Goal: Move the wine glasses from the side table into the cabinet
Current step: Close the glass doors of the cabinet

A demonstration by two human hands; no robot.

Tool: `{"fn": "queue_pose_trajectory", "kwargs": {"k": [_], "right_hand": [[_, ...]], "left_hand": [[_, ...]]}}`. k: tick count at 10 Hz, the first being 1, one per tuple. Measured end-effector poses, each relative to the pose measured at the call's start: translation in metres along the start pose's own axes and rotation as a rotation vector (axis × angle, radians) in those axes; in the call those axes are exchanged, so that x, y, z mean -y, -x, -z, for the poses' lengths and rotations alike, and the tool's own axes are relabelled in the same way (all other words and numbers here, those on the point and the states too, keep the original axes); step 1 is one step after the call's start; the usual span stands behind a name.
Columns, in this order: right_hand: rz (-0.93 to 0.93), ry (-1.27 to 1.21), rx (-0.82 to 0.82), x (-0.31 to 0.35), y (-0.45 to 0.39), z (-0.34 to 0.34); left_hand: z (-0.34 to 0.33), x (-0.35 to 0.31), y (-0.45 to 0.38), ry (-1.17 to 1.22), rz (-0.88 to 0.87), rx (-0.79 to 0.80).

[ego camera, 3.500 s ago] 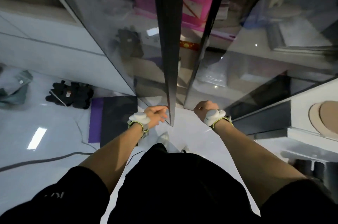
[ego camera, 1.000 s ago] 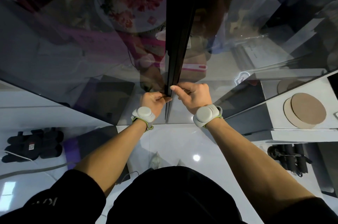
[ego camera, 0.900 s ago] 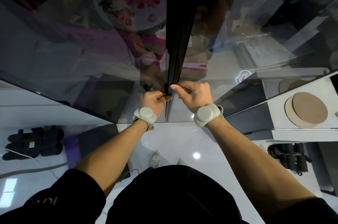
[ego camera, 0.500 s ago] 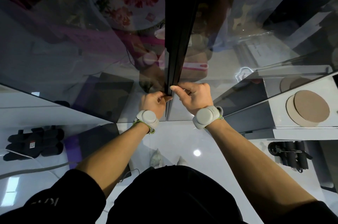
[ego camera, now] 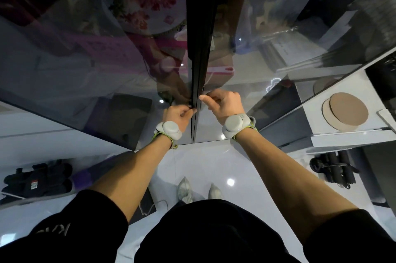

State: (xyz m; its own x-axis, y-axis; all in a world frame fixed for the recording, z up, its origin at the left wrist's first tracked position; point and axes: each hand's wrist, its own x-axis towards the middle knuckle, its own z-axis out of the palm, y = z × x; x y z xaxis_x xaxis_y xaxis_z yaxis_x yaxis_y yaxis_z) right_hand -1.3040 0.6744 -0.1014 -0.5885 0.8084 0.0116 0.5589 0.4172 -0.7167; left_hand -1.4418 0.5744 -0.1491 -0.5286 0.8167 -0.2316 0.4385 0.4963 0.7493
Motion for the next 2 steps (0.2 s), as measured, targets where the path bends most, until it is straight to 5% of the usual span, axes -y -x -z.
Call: {"fn": "queue_pose_trajectory", "kwargs": {"k": [2], "right_hand": [[-0.157,0.028,0.085,-0.014,0.036,-0.002]], "left_hand": [[-0.013,0.023,0.019,-0.084,0.060,0.121]]}}
